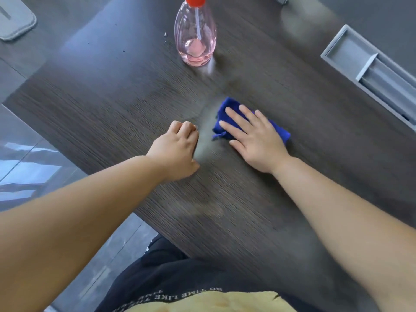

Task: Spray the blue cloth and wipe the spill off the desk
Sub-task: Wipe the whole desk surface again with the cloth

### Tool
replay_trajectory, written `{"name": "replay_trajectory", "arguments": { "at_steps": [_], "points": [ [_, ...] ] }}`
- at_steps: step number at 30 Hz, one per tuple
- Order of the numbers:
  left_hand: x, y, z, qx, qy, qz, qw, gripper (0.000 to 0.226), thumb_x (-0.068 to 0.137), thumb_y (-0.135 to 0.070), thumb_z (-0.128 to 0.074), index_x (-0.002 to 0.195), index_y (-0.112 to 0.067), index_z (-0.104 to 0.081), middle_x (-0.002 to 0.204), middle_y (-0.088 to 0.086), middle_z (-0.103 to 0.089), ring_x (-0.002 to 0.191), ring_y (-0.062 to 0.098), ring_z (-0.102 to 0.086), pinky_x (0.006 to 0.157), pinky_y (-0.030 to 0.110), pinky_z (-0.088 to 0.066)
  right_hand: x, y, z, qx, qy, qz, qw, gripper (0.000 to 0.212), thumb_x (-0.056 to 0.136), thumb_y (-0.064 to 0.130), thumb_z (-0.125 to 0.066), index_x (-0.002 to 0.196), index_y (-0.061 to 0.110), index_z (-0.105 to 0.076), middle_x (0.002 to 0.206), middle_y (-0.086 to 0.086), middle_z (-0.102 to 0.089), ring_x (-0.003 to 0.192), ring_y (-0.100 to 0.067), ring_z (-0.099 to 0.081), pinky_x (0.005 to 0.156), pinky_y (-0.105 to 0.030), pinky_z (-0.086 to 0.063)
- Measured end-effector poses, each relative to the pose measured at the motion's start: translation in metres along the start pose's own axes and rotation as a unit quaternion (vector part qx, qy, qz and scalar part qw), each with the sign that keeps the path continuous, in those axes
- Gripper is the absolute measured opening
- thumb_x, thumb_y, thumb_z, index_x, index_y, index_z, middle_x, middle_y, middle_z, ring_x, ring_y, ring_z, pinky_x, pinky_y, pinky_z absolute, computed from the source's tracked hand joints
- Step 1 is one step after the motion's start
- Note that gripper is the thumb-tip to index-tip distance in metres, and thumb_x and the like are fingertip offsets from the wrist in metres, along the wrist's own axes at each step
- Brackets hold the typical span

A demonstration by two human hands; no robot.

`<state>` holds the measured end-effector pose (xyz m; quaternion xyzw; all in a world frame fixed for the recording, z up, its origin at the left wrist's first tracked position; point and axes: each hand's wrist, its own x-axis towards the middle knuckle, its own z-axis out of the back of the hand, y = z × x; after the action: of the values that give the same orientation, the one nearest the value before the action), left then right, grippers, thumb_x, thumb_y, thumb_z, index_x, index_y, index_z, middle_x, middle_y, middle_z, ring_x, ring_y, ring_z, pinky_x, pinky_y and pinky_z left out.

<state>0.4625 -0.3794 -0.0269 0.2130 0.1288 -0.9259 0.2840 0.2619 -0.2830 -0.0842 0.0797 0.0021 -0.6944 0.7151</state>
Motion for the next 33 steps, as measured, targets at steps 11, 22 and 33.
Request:
{"name": "replay_trajectory", "arguments": {
  "at_steps": [11, 22, 33],
  "points": [
    [0.018, -0.061, -0.002, -0.044, -0.114, -0.032, 0.992, 0.070, 0.068, -0.046, -0.058, 0.127, -0.008, -0.050, 0.123, 0.013, -0.052, 0.116, 0.037, -0.045, 0.101, 0.044, -0.036, -0.053, 0.031, -0.012, 0.025, -0.055, -0.206, 0.977, 0.052, 0.095, 0.042, -0.030, 0.142, 0.022, -0.039, 0.153, -0.004, -0.030, 0.139, -0.032, -0.028, 0.111, -0.050, -0.024],
    [0.033, -0.088, -0.006, 0.052, 0.015, -0.045, 0.998, 0.115, 0.055, -0.076, -0.064, 0.145, -0.024, -0.015, 0.147, 0.002, -0.016, 0.134, 0.028, -0.017, 0.109, 0.056, -0.021, -0.029, -0.053, 0.004, 0.056, -0.080, -0.480, 0.872, 0.049, 0.100, 0.038, -0.029, 0.148, 0.027, -0.026, 0.159, 0.002, -0.010, 0.145, -0.027, -0.010, 0.114, -0.045, -0.010],
    [0.036, -0.092, -0.003, 0.063, 0.027, -0.039, 0.997, 0.116, 0.055, -0.074, -0.067, 0.144, -0.021, -0.017, 0.145, 0.006, -0.019, 0.131, 0.032, -0.020, 0.106, 0.058, -0.024, -0.078, -0.110, 0.005, 0.029, -0.059, -0.392, 0.918, 0.046, 0.101, 0.033, -0.028, 0.146, 0.025, -0.030, 0.157, 0.000, -0.017, 0.143, -0.030, -0.016, 0.114, -0.048, -0.016]
  ]
}}
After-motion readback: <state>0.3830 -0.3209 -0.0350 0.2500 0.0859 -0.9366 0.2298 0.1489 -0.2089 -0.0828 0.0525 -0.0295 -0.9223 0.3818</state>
